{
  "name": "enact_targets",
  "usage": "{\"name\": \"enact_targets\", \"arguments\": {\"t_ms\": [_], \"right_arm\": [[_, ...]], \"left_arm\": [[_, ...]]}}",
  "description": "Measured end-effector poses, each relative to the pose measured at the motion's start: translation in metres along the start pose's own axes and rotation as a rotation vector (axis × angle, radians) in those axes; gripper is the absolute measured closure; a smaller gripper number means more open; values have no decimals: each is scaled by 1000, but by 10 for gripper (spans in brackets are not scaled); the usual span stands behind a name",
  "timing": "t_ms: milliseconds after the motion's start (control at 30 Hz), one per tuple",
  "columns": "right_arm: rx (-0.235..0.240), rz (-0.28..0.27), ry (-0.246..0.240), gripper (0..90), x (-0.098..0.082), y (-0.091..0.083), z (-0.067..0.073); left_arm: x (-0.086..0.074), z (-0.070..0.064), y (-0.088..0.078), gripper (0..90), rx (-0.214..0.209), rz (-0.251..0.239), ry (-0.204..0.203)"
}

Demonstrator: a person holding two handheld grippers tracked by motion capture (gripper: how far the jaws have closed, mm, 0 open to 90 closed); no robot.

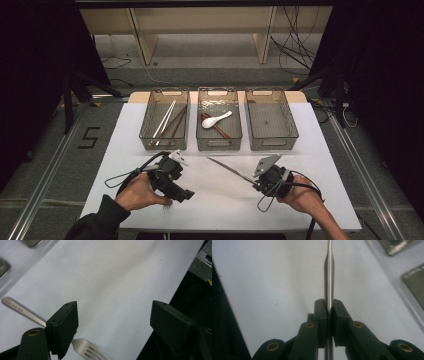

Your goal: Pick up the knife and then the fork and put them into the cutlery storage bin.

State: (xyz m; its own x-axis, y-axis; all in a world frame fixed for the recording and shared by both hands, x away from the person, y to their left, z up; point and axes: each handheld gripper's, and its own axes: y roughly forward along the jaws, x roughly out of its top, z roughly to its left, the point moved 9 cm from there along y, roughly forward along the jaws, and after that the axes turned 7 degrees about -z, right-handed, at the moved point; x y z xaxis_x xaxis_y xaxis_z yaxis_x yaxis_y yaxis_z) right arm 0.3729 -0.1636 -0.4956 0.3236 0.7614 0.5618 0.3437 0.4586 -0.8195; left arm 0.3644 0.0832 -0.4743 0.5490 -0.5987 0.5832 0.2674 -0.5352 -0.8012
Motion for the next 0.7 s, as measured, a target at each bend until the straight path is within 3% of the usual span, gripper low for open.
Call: {"name": "enact_targets", "arguments": {"t_ms": [167,400,700], "right_arm": [[-53,-15,97,844,1,-12,-29],[-99,-18,197,844,8,-20,-70],[-162,-44,301,844,27,-35,-125]], "left_arm": [[-13,15,0,202,56,-5,-48],[-24,31,-2,196,122,-34,-76],[-34,40,-4,174,154,-42,-117]]}}
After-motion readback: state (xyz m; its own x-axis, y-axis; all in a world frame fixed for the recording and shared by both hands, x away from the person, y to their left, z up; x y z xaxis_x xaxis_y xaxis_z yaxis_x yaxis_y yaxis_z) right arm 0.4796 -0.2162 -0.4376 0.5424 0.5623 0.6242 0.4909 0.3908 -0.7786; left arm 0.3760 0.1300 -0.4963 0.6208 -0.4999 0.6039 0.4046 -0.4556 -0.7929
